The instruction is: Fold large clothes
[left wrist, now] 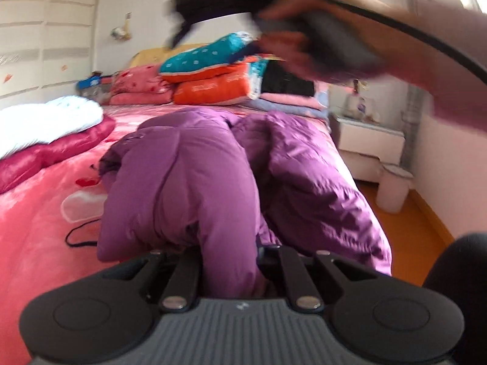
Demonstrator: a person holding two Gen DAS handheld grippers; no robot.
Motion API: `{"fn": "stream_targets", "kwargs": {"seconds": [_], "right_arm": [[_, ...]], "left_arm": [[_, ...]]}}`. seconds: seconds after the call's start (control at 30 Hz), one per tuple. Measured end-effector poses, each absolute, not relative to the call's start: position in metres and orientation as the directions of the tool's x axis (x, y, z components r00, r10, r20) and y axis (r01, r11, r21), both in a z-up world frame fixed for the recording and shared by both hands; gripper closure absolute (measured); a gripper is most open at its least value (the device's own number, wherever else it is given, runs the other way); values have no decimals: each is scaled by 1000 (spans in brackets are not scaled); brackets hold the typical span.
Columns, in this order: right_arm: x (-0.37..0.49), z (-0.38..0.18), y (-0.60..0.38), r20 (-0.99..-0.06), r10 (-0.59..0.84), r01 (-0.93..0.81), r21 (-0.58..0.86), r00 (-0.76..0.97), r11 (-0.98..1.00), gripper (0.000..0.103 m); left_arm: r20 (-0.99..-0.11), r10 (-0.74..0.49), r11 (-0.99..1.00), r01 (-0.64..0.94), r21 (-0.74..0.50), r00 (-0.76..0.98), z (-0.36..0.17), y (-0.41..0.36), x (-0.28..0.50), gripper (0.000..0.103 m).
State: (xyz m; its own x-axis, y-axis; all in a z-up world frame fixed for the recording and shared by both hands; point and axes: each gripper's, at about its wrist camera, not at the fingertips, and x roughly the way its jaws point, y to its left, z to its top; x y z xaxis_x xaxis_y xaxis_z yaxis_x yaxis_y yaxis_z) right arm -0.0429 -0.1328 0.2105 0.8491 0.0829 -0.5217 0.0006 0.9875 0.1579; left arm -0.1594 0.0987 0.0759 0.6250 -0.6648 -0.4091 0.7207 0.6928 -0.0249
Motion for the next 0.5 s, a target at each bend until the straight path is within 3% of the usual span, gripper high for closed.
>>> {"fn": "stream_targets", "kwargs": {"seconds": [0.23, 0.5], "right_arm": [[42, 180, -98, -640, -92, 89, -38, 763, 995, 0], [70, 120, -56, -715, -212, 40, -250, 667, 967, 0]], "left_arm": [[-415, -705, 634, 774, -6, 574, 67, 89, -164, 95], [-404, -729, 610, 792, -20, 552, 65, 89, -159, 94]]}}
